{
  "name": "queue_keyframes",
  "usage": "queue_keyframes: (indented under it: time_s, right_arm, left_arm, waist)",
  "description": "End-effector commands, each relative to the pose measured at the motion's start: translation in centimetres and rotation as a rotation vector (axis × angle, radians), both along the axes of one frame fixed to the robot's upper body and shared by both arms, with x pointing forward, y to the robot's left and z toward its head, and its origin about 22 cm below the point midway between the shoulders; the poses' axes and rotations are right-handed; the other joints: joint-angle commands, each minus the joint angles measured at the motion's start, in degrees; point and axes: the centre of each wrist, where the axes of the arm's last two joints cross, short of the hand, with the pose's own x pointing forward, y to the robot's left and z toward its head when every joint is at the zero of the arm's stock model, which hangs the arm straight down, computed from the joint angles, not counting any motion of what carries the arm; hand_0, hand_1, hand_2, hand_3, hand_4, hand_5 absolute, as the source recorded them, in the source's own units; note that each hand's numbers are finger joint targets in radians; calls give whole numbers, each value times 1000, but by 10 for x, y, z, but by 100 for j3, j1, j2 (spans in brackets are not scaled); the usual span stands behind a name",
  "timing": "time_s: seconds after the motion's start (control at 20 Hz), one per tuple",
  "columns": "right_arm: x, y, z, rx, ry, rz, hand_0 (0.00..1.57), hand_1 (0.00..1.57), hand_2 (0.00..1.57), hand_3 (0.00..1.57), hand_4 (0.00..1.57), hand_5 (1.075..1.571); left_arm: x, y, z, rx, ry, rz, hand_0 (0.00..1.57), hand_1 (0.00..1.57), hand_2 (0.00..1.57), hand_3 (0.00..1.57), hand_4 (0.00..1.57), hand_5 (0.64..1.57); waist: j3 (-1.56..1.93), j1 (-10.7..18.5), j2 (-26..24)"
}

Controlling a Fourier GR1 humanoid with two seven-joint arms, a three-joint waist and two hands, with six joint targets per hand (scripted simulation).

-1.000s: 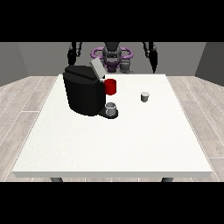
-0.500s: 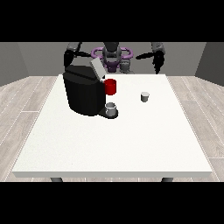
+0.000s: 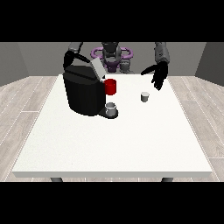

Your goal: Insert the coffee pod into the coffee machine and close the lid

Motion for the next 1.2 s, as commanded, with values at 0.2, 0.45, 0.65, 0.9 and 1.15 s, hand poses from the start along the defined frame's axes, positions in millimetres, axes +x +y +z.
queue_keyframes:
  time_s: [0.2, 0.45, 0.65, 0.9, 1.15]
  right_arm:
    - [4, 4, 2, 8, -8, -2, 0, 0, 0, 0, 0, 1571]
    - [10, 15, 10, -8, 22, -6, 0, 0, 0, 0, 0, 1571]
    - [13, 19, -4, 54, 75, 6, 0, 0, 0, 0, 0, 1571]
    - [32, 25, -7, -4, 45, 4, 0, 0, 0, 0, 0, 1571]
    - [36, 10, -12, 6, 101, 9, 0, 0, 0, 0, 0, 1571]
  left_arm:
    - [18, 19, -15, 91, 74, -15, 0, 0, 0, 0, 0, 1571]
    - [30, 2, -31, 190, 44, 23, 0, 0, 291, 0, 0, 1571]
    - [33, -14, -39, 247, -18, -4, 760, 760, 877, 622, 0, 1571]
    - [61, -37, -5, 343, -130, -41, 1071, 1071, 1107, 914, 448, 1571]
    - [56, -39, -28, 496, -54, -63, 817, 817, 956, 799, 368, 1571]
  waist:
    - [0, -87, 388]
    - [-1, -98, 522]
    - [0, 64, 476]
    - [2, 136, 719]
    - [3, 94, 574]
